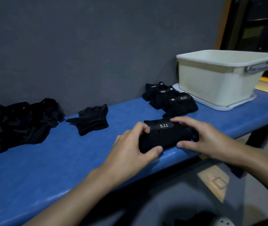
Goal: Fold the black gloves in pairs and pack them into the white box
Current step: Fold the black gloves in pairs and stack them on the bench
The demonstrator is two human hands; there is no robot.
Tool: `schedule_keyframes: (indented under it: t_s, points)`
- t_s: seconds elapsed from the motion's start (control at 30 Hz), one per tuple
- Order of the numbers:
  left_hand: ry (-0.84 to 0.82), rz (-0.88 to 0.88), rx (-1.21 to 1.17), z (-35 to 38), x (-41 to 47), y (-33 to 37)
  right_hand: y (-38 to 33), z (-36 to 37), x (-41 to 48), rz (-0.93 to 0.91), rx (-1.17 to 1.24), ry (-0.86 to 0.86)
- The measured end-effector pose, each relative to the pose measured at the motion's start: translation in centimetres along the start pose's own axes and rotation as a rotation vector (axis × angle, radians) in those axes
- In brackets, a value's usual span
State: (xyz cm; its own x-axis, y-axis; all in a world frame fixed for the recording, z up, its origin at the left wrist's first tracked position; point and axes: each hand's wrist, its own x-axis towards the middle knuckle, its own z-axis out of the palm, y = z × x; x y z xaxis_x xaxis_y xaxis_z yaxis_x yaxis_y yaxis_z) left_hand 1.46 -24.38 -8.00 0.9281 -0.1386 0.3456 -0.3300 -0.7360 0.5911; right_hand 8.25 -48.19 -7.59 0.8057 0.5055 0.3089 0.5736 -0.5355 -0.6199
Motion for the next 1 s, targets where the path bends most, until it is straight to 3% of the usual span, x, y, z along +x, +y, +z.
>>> schedule_keyframes:
  t_s: [0.2, 0.57, 1.0]
  points:
    - [-0.061, 0.045, 0.006, 3.5, 3.5, 2.6, 4.0, -3.7, -0.7, 0.121, 0.031, 0.042]
    - [-0.063, 0.052, 0.076, 7.1, 7.8, 5.2, 7.6, -6.3, 0.5, 0.156, 0.044, 0.098]
    - [-0.069, 0.094, 0.098, 7.9, 7.5, 5.7, 7.2, -8.5, -0.6, 0.216, 0.080, -0.027]
